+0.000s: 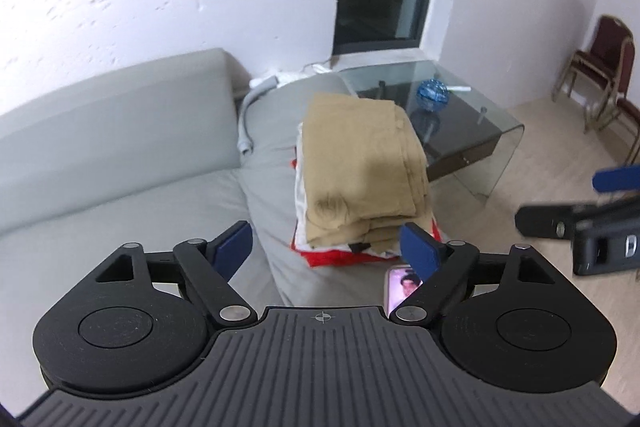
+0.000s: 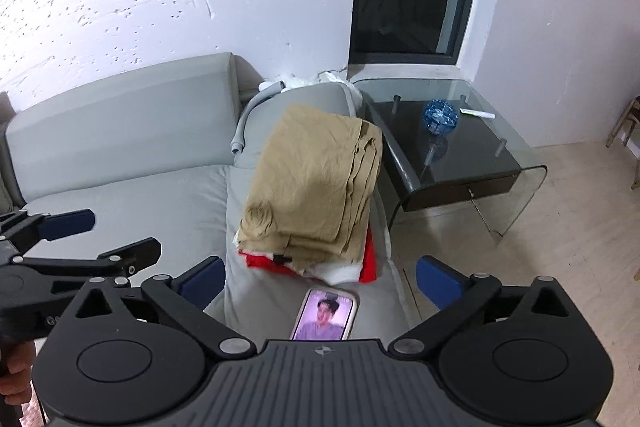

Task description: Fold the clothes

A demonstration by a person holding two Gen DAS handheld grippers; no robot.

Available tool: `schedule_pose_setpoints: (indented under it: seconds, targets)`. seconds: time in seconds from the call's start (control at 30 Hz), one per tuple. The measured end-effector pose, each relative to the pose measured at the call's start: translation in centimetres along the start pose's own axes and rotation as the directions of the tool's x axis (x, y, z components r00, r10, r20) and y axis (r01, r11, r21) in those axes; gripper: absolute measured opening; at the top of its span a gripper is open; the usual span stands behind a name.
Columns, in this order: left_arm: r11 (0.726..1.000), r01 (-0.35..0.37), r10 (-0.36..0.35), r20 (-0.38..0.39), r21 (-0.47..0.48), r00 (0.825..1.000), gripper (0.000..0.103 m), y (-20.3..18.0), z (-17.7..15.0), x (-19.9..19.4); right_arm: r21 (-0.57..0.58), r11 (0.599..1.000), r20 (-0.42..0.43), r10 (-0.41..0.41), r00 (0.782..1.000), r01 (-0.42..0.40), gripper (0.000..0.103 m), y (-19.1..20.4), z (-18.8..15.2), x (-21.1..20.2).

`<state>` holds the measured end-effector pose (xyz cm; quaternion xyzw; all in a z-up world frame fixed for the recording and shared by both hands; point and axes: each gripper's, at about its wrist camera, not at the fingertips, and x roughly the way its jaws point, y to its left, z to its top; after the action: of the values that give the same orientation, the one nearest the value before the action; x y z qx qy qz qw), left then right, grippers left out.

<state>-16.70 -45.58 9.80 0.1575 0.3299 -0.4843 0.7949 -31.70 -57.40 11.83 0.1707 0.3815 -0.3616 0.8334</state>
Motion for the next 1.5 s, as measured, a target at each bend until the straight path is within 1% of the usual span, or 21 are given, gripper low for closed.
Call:
schedule_pose_setpoints:
  seconds: [0.1, 0.23, 0.3, 0.47, 0.63, 1.0, 1.5]
  targets:
    - [1.0, 0.005, -0.005, -0.017, -0.009, 1.0, 0.086, -0.1, 0.0, -0.8, 0.03, 1.0, -0.021, 0.003, 1.0, -0.002, 0.102, -0.2, -0.4, -1.3]
    - [1.0, -0.018, 0.018, -0.048, -0.011, 0.999, 0.086, -0.6, -0.2, -1.4, 0.019, 1.0, -0.009, -0.021, 1.0, 0.021, 0.102, 0.0, -0.7, -2.5]
    - [0.999, -0.039, 0.039, -0.062, 0.0, 0.997, 0.086, -1.0, -0.3, -1.5, 0.009, 1.0, -0.002, -0.03, 1.0, 0.03, 0.102, 0.1, -0.9, -2.6]
    - [0.999, -0.042, 0.042, -0.077, 0.002, 0.996, 0.086, -1.5, -0.5, -0.8, 0.0, 0.999, -0.03, -0.038, 0.999, 0.038, 0.102, 0.3, -1.4, -1.7]
    - [0.999, -0.034, 0.034, -0.08, 0.0, 0.996, 0.086, -1.6, -0.5, -0.2, -0.015, 0.999, -0.025, -0.048, 0.999, 0.048, 0.102, 0.6, -1.5, -1.5]
    - [0.998, -0.066, 0.065, -0.077, -0.001, 0.995, 0.086, -1.3, -0.6, 0.7, -0.013, 0.999, -0.038, -0.04, 0.998, 0.039, 0.102, 0.7, -1.5, -0.7]
    - [0.998, -0.064, 0.063, -0.084, -0.006, 0.994, 0.087, -1.4, -0.7, 1.3, -0.001, 1.0, -0.054, -0.026, 0.998, 0.026, 0.102, 0.8, -1.6, 0.2]
